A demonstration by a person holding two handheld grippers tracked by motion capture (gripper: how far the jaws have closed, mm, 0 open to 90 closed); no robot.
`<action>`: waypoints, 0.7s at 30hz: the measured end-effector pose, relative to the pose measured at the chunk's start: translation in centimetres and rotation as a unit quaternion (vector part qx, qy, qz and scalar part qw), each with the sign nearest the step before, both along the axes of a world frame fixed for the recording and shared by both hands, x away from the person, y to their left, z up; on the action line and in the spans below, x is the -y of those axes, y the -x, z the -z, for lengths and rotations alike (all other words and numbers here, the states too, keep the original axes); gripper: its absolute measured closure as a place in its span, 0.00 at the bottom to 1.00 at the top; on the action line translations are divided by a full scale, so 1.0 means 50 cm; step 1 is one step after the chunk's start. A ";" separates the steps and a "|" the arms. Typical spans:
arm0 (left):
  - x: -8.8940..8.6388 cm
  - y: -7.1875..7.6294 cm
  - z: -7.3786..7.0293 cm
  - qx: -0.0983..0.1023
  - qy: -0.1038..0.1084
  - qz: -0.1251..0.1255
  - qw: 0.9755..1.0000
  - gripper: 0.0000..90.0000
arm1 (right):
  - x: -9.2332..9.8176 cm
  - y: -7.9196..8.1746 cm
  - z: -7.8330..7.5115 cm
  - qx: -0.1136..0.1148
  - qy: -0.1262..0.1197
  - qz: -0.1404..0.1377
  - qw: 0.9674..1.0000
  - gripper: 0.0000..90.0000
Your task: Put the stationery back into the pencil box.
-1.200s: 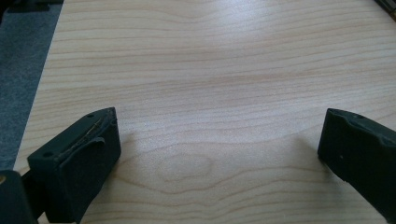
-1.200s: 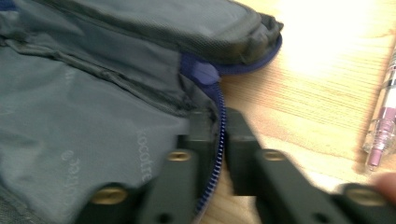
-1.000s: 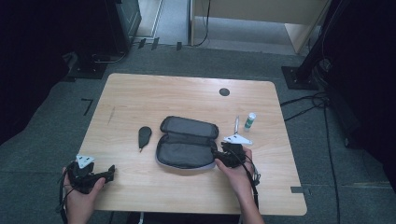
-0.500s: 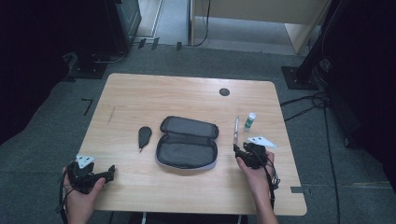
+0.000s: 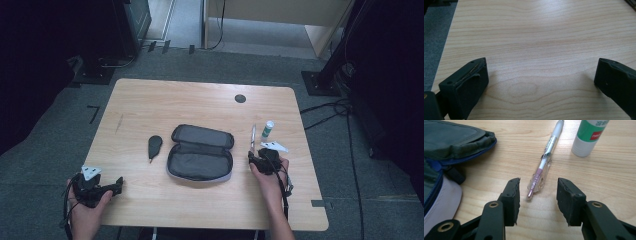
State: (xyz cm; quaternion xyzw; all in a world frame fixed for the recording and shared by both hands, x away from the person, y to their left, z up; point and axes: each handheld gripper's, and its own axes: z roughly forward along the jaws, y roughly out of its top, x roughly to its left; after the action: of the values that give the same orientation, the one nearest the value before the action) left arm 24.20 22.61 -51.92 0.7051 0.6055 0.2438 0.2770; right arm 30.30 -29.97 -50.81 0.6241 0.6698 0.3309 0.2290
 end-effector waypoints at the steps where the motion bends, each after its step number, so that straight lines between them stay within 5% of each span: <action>1: 0.000 0.000 0.000 0.000 0.000 0.000 1.000 0.00 | -0.003 -0.003 0.001 -0.002 0.000 0.004 1.000 0.60; 8: 0.000 0.000 0.000 0.000 0.000 0.000 1.000 0.00 | -0.014 -0.017 0.016 -0.001 0.028 0.012 1.000 0.66; 16: 0.000 0.000 0.000 0.000 0.000 0.000 1.000 0.00 | -0.015 -0.009 0.016 0.007 0.063 0.015 0.998 0.89; 21: 0.000 0.000 0.000 0.000 0.000 0.000 1.000 0.00 | -0.010 0.006 0.019 0.011 0.065 0.006 0.998 0.99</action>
State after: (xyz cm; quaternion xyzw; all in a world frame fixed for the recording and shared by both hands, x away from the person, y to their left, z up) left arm 24.20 22.61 -51.91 0.7051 0.6056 0.2436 0.2772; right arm 30.01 -29.47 -51.77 0.6083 0.6833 0.2919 0.2790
